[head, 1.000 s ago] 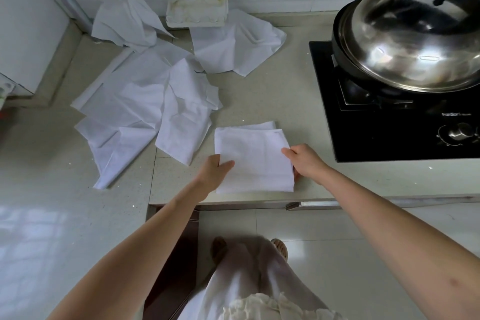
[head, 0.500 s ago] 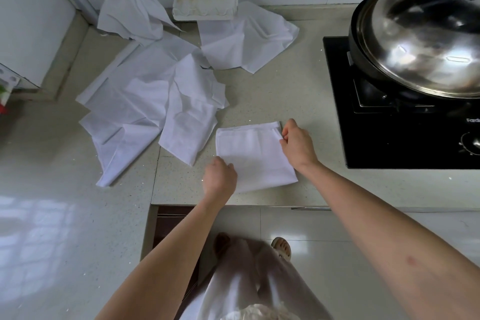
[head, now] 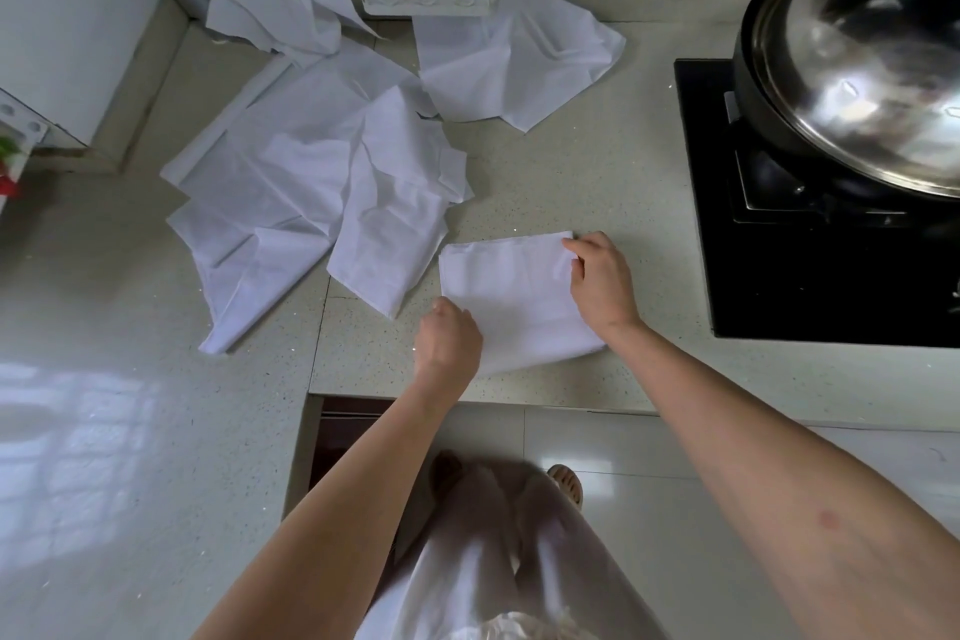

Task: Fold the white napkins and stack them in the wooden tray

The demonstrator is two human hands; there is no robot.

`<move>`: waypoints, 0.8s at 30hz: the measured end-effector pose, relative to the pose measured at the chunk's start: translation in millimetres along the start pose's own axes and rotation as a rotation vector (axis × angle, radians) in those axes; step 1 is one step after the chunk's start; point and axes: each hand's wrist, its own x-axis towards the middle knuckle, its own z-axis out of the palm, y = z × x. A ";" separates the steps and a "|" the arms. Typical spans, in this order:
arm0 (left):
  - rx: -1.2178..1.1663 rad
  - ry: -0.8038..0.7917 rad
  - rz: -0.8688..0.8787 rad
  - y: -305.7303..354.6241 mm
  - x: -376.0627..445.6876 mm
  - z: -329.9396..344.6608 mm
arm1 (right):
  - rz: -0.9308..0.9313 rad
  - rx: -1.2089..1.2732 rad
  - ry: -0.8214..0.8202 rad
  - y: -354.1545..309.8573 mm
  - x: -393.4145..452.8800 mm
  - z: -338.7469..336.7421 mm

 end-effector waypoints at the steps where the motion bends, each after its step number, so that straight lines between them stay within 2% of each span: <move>1: 0.012 0.000 -0.002 0.0 0.1 0.5 | -0.024 -0.011 -0.012 0.2 0.1 0.7; 8: 0.008 0.022 0.027 -2.4 0.2 2.9 | -0.140 -0.144 -0.053 2.1 -5.5 7.9; 20: 0.035 -0.023 0.015 -1.1 3.2 2.4 | -0.073 -0.195 -0.044 -3.0 -10.4 12.5; 24: 0.078 -0.066 0.027 -1.1 2.4 1.4 | -0.068 -0.293 -0.111 -1.2 -15.6 5.6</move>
